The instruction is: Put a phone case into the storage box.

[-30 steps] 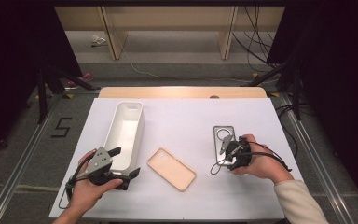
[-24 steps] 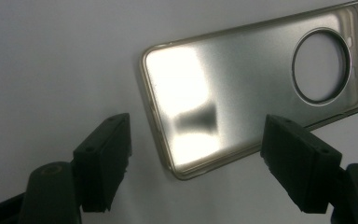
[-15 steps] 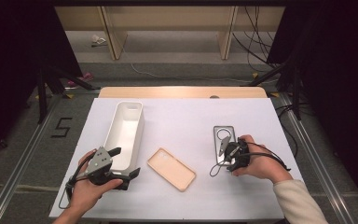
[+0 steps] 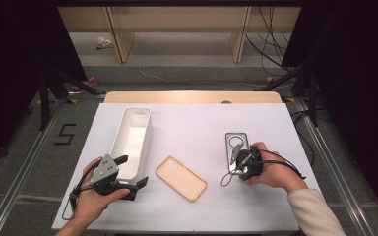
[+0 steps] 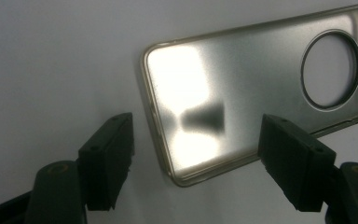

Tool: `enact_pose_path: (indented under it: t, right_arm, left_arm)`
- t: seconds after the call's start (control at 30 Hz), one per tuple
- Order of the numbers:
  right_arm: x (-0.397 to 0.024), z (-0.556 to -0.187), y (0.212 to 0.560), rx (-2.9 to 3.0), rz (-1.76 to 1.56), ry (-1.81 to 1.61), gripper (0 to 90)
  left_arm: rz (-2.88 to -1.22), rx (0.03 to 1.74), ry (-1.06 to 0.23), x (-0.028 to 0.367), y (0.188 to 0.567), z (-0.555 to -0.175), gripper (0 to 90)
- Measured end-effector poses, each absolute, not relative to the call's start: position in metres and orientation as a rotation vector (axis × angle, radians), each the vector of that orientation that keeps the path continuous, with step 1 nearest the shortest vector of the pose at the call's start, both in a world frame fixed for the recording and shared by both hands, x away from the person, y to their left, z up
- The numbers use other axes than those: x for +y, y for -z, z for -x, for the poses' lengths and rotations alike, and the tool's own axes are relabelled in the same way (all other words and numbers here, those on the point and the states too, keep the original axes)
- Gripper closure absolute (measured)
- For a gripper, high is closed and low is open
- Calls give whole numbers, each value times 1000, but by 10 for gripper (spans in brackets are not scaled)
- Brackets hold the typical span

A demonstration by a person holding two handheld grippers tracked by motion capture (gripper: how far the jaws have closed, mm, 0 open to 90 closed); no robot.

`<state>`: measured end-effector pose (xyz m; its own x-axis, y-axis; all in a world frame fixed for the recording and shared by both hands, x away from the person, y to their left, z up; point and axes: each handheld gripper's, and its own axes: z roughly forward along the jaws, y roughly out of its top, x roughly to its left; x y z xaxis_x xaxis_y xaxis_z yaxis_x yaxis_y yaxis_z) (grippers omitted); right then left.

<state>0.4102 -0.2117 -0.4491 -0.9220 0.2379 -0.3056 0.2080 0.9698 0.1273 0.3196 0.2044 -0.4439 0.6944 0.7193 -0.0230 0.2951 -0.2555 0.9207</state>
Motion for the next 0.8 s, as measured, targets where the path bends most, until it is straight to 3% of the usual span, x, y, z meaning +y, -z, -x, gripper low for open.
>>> enact_pose_path:
  t: [0.57,0.7,0.8]
  right_arm:
    - [-202,-417,454,2791,-262,-46,328]
    - [-199,-417,455,2801,-238,-34,364]
    - [-199,-416,454,2823,-217,-33,442]
  left_arm:
    - [-1841,795,-499,204,444,-320,6]
    - [-1841,795,-498,204,444,-320,6]
    - [-1842,794,-498,204,444,-320,6]
